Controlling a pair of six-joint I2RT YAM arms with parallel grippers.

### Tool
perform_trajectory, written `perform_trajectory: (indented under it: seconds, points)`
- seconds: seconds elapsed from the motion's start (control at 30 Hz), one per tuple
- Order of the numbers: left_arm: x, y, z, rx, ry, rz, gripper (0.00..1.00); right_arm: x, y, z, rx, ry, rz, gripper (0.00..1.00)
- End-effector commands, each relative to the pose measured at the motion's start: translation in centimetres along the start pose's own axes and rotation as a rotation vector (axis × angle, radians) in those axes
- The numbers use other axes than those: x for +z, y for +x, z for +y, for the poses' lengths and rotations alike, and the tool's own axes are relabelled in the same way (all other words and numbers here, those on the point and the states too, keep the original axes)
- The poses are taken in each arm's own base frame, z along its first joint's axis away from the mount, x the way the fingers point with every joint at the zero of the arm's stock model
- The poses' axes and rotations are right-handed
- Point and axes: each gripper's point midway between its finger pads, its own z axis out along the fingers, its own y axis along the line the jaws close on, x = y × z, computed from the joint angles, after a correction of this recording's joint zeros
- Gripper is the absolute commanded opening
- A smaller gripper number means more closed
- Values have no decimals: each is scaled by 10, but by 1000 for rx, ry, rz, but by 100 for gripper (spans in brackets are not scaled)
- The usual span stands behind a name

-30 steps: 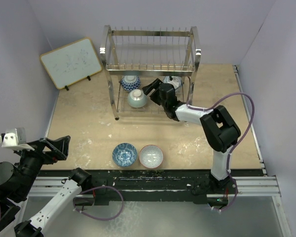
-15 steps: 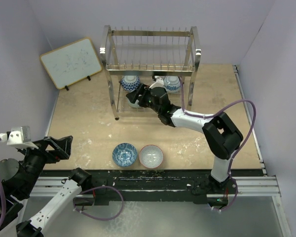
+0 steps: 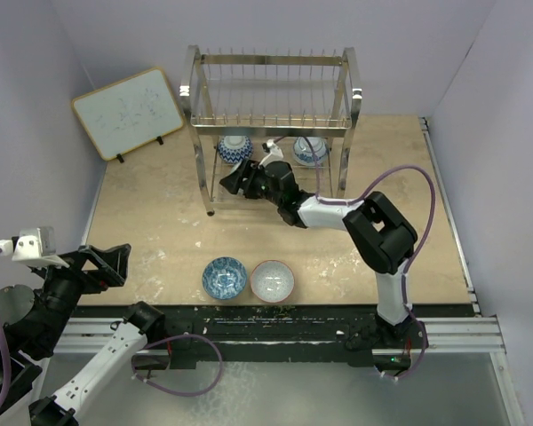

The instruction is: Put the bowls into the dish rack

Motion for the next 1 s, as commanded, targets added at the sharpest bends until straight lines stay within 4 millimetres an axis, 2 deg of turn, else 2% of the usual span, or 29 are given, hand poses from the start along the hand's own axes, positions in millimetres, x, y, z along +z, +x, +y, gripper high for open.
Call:
perform_trajectory:
  seconds: [0.0, 0.23, 0.6, 0.97]
  points:
    - [-2, -4, 3, -10, -16, -19, 99, 7, -36, 27, -20, -68, -104, 75]
    - [-3, 0, 7, -3, -31, -13, 99, 9, -51, -1, -14, -16, -174, 74]
    - [0, 3, 9, 4, -42, -8, 99, 14, -90, -47, -2, 91, -273, 73]
    - [8, 7, 7, 14, -45, 5, 99, 30, -126, -81, -154, 196, -322, 73]
